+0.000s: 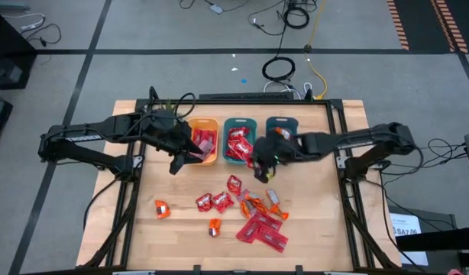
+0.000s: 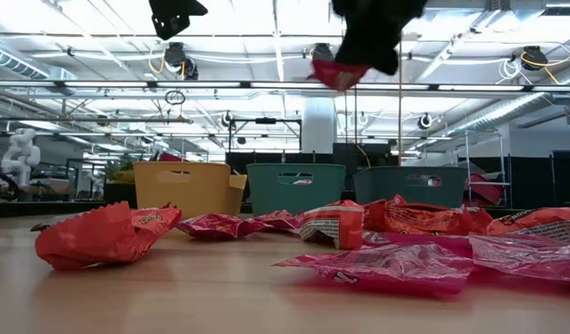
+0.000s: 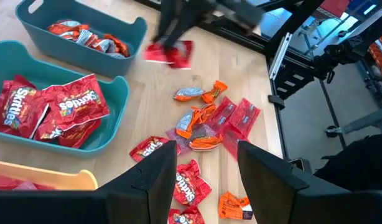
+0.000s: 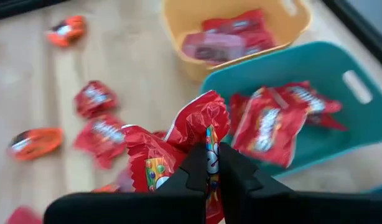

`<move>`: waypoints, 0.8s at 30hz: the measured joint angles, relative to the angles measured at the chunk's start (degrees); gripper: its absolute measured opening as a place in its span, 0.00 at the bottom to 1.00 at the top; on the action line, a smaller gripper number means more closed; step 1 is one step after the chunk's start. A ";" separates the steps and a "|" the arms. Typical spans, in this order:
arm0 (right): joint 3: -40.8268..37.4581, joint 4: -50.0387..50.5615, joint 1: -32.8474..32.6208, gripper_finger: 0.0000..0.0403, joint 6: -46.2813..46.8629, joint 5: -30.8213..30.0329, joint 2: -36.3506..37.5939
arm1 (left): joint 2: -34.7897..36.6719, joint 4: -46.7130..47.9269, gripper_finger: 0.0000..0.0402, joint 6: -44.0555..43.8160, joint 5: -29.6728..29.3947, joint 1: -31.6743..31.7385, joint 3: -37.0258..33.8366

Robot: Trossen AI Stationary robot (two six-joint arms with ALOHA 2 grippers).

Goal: Sort candy
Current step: Put the red candy into the top center green bin

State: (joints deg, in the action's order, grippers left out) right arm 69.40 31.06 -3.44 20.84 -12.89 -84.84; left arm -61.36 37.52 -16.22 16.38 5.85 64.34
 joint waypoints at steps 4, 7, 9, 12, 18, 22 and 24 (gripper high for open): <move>3.46 0.42 5.13 0.01 -2.87 0.09 -3.52 | 0.00 0.02 0.45 -0.01 -0.07 0.00 0.00; 5.60 -0.15 8.76 0.01 -4.11 0.05 -5.97 | 0.00 0.04 0.45 -0.01 -0.12 0.00 0.00; 6.81 0.04 10.93 0.01 -5.29 -0.86 -8.32 | 0.00 0.05 0.45 0.01 -0.14 0.00 0.00; 8.95 0.03 14.12 0.04 -5.49 -1.60 -12.15 | 0.00 0.07 0.45 0.03 -0.15 0.00 0.00; 11.66 0.25 17.92 0.15 -3.77 0.75 -17.67 | 0.00 0.50 0.45 0.03 -0.15 0.00 0.00; 11.77 -0.85 18.42 0.27 1.40 4.29 -18.18 | 0.00 0.50 0.45 0.03 -0.15 0.00 0.00; 11.77 -0.86 18.48 0.35 2.82 4.12 -18.08 | 0.00 0.50 0.45 0.03 -0.15 0.00 0.00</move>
State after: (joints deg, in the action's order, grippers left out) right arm 81.17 30.20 15.05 23.66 -8.77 -102.92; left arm -61.36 38.02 -16.19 16.23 5.85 64.34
